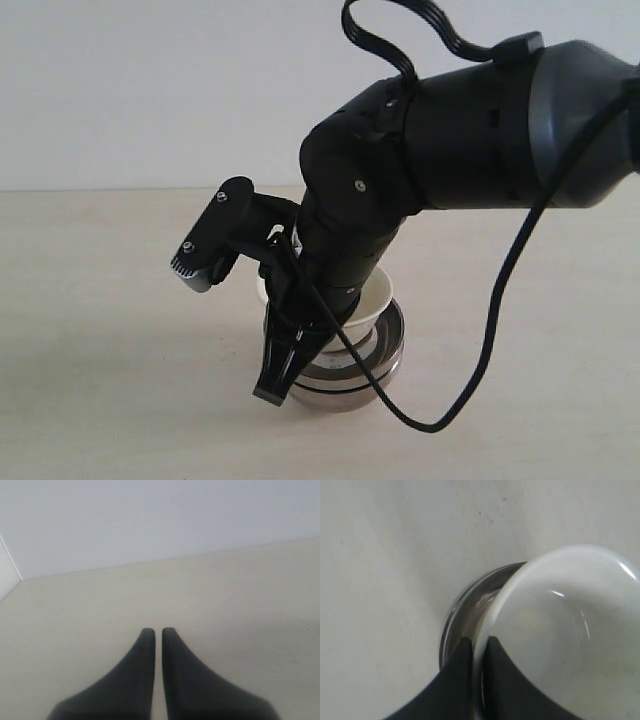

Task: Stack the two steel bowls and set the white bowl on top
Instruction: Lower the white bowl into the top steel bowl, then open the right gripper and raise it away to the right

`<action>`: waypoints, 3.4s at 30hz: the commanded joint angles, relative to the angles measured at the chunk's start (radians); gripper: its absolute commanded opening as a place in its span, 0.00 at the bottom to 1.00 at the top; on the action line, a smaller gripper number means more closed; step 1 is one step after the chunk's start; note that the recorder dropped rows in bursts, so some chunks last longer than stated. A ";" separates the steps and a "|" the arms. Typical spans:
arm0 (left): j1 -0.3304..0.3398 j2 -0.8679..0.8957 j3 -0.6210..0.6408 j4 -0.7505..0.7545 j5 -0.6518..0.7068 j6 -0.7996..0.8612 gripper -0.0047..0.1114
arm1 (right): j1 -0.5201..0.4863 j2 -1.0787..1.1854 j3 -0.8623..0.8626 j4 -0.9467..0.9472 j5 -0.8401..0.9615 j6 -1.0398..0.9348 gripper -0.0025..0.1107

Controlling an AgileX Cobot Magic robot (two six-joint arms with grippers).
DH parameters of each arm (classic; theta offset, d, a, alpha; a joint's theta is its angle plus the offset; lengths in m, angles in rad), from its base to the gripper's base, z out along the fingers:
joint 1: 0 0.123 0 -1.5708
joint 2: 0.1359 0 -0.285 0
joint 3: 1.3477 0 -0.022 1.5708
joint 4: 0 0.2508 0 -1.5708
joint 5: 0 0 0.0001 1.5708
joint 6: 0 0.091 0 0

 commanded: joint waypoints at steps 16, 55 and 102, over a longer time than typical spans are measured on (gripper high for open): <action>0.003 -0.004 0.003 -0.008 -0.008 -0.010 0.07 | -0.006 -0.010 0.005 -0.056 -0.008 0.051 0.02; 0.003 -0.004 0.003 -0.008 -0.008 -0.010 0.07 | -0.046 -0.010 0.024 0.032 -0.030 0.039 0.33; 0.003 -0.004 0.003 -0.008 -0.008 -0.010 0.07 | -0.377 -0.470 0.387 0.155 -0.371 0.178 0.02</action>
